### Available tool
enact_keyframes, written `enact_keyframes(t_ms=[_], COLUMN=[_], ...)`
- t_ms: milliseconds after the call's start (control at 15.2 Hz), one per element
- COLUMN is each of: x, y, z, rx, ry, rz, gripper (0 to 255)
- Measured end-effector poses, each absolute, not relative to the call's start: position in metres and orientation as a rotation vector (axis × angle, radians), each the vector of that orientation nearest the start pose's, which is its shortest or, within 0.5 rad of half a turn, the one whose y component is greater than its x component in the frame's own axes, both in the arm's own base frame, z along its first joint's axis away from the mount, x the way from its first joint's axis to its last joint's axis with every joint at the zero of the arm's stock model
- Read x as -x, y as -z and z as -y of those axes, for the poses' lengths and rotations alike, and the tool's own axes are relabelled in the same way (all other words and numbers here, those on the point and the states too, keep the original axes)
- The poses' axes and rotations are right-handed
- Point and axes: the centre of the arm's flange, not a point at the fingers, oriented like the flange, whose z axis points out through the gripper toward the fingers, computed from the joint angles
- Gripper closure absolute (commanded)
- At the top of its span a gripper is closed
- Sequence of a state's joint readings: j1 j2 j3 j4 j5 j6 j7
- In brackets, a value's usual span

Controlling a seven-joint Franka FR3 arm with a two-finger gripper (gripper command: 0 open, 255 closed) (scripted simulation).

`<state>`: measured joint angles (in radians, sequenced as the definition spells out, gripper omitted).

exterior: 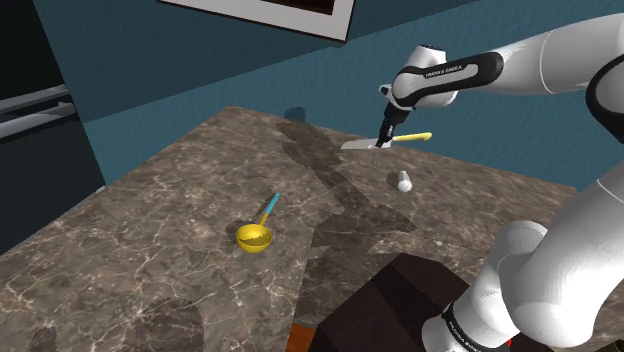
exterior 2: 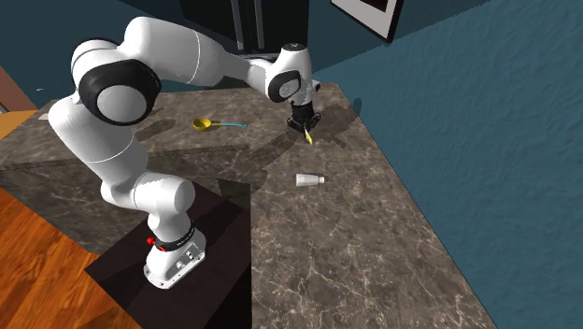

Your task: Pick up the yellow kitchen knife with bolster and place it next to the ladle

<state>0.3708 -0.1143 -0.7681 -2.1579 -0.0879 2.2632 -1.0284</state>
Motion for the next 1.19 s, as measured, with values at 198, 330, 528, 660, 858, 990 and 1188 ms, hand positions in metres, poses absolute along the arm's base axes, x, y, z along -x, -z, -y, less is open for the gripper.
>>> enact_keyframes(t_ms=[198,330,528,660,858,990,1188], x=[-0.507,-0.514,-0.528,-0.534,-0.547,-0.556,-0.570], y=[-0.456,-0.455,-0.453,-0.454,-0.456,-0.452,-0.455], z=[0.183,0.158,0.121,0.093,0.058,0.033,-0.005], rx=[3.068,3.068,3.068,3.068,3.069,3.069,3.068], ry=[0.240,0.240,0.240,0.240,0.241,0.240,0.241], rz=[1.078,1.078,1.079,1.079,1.078,1.078,1.078], gripper=[255,255,255,255,255,255,255])
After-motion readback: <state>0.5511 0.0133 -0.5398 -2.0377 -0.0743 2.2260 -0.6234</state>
